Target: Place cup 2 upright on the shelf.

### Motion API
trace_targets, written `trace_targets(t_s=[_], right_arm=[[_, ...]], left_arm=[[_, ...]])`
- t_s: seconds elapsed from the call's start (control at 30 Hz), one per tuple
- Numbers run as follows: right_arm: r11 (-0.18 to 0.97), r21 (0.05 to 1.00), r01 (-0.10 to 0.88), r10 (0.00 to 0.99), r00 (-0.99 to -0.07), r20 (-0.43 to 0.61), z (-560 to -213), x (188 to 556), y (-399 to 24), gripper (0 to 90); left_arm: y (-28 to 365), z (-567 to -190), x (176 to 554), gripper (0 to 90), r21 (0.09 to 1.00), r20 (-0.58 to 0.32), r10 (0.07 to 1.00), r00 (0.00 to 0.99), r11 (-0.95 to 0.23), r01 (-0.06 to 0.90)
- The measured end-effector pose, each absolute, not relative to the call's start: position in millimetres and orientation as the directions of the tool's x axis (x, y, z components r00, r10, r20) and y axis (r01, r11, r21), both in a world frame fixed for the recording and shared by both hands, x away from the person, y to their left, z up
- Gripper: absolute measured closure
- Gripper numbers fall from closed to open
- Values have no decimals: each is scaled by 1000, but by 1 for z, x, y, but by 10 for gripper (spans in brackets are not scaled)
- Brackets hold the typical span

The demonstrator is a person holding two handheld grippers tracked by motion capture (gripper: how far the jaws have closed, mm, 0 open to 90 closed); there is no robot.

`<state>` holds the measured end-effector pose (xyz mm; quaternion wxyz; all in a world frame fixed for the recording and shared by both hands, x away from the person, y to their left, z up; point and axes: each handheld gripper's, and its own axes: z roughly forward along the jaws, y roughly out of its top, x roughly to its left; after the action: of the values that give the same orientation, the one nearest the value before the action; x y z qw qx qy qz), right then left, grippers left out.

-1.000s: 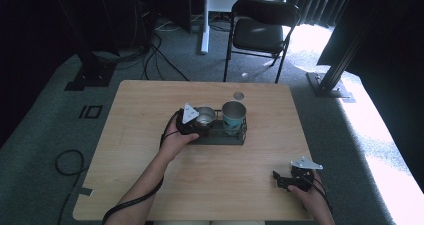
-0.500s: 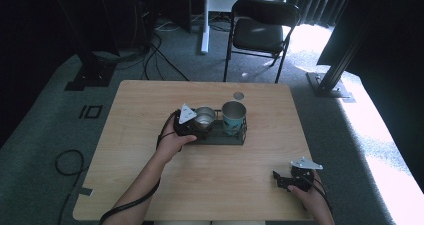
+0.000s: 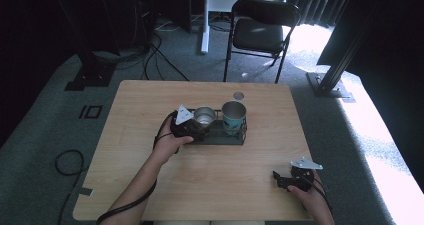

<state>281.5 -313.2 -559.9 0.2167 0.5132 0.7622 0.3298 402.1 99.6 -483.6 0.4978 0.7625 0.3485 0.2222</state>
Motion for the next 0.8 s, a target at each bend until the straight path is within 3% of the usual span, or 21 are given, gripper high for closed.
trace_targets(t_s=[0.8], right_arm=[[256,725,640,925,-379,8,-560,282,-313,123]], left_arm=[[120,-481,385,35,905,-9,748,664,-276,323]])
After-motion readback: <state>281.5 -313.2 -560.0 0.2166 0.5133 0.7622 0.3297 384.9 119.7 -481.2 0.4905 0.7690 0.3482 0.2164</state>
